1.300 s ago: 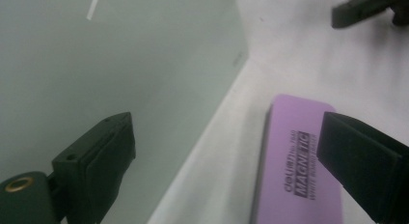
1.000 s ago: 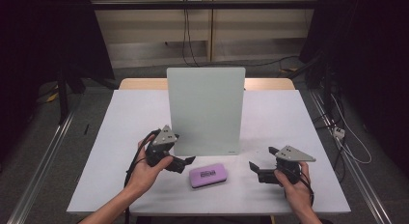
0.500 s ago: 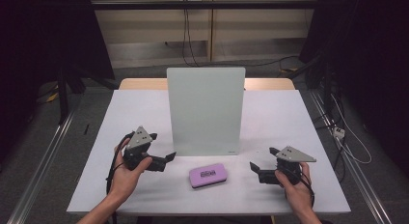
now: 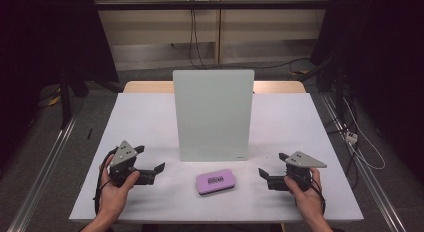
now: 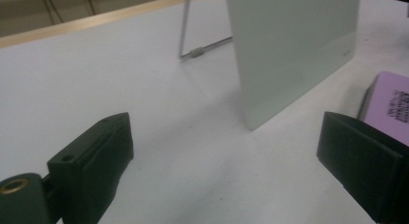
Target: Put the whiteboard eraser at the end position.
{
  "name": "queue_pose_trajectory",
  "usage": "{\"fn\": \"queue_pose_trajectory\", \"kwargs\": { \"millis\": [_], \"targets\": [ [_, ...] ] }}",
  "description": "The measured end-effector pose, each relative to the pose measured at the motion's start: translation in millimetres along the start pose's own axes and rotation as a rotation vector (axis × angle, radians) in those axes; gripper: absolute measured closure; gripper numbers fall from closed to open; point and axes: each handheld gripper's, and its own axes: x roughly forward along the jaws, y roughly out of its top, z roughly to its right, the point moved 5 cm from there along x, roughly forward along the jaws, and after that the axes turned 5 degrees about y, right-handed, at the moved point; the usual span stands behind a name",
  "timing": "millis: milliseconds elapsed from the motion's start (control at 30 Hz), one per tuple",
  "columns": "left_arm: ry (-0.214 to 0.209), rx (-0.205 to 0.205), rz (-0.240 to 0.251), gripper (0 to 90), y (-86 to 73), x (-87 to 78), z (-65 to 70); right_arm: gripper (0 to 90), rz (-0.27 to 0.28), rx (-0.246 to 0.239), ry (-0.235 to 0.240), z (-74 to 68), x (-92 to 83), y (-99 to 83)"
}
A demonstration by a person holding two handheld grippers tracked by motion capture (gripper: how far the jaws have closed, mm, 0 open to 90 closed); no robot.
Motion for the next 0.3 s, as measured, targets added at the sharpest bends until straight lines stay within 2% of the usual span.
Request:
{"fn": "queue_pose_trajectory", "kwargs": {
  "millis": [33,100,167,300],
  "targets": [
    [-0.009,-0.014,0.000,5.9,-2.8,0.2,0.2,6.8,0.000,0.000,0.000,0.0,-0.2,0.0],
    [-0.027,-0.015,-0.004,5.9,-6.1,-0.9,2.3,6.8,0.000,0.000,0.000,-0.2,-0.9,-0.1],
    [-0.025,0.016,-0.008,5.8,-7.2,-2.6,2.8,6.8,0.000,-0.002,0.001,-0.4,-1.3,-0.3],
    [-0.013,-0.003,-0.006,5.9,-7.9,-2.1,-0.9,6.8,-0.001,-0.005,0.002,-0.6,-2.0,-0.5]
  ]
}}
